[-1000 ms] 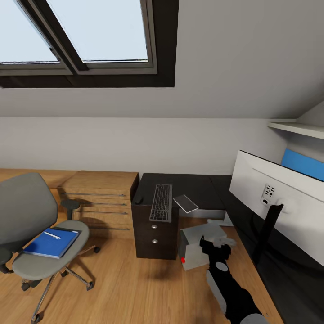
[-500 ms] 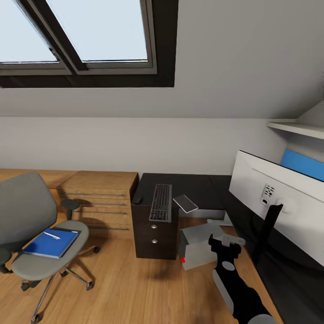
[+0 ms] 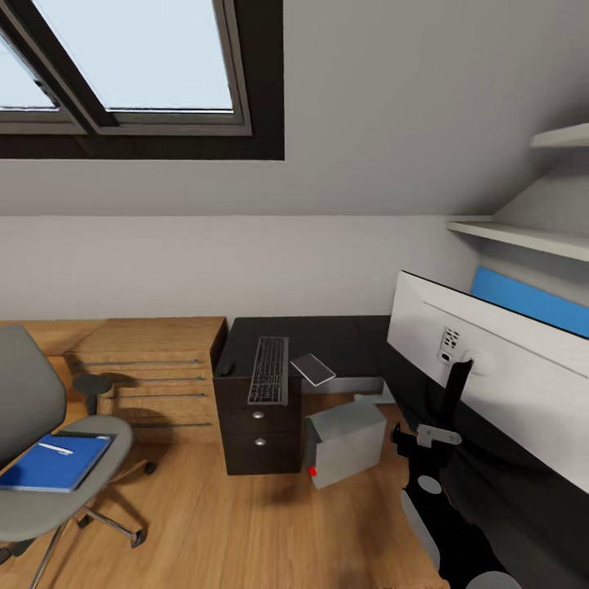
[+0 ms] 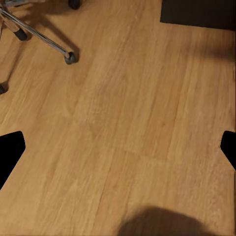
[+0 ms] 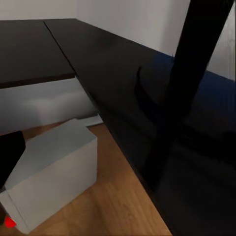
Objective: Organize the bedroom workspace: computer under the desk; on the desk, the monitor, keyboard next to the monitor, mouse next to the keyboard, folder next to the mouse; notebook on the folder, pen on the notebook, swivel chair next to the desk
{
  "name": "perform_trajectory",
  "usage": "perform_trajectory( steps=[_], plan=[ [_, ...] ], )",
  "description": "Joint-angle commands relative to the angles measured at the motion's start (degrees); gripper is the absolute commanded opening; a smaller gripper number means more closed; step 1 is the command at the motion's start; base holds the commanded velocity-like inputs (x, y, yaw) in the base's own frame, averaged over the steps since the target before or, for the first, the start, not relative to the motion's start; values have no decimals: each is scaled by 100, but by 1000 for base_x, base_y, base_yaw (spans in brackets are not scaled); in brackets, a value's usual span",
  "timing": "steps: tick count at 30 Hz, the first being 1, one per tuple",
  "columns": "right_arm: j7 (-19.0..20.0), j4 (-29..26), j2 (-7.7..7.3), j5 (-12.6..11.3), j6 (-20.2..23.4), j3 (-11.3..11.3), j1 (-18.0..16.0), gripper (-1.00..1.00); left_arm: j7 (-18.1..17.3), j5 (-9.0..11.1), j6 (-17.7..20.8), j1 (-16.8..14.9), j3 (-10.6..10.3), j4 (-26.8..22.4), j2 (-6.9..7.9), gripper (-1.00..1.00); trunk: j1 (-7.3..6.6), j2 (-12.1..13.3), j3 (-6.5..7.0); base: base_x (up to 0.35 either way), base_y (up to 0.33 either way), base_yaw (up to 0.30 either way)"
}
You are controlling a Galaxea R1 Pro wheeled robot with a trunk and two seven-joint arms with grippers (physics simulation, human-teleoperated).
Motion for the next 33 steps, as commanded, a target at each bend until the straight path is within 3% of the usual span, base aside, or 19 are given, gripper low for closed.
perform_trajectory(
  steps=[1, 15, 19, 25, 30, 33],
  plan=[
    [-38, 7, -19, -61, -38, 37, -7, 100, 33, 37, -17, -4, -50, 0, 2, 100, 1, -7, -6, 0, 0, -253],
    [-34, 101, -181, -65, -109, 24, -7, 100, 32, 34, -17, -4, -49, 0, 2, 100, 1, -7, 17, 0, 0, -246],
    [-30, 305, -210, -72, -452, 11, -9, 100, 29, 29, -17, -4, -51, 0, -6, 100, 1, -7, 18, 0, 0, -90],
    [-17, 640, -226, -79, -568, -14, -70, 100, 28, 28, -16, -4, -52, 0, -3, 100, 1, -7, 19, 0, 0, -14],
    [-8, 1613, -234, -97, -631, -21, -893, 100, 27, 28, -17, -4, -56, 0, -9, 100, 1, -7, 19, 0, 0, -2],
    [74, 2484, -238, -108, -920, -22, -1526, 100, 28, 28, -17, -4, -49, 0, -4, 100, 1, -7, 19, 0, 0, 0]
  ],
)
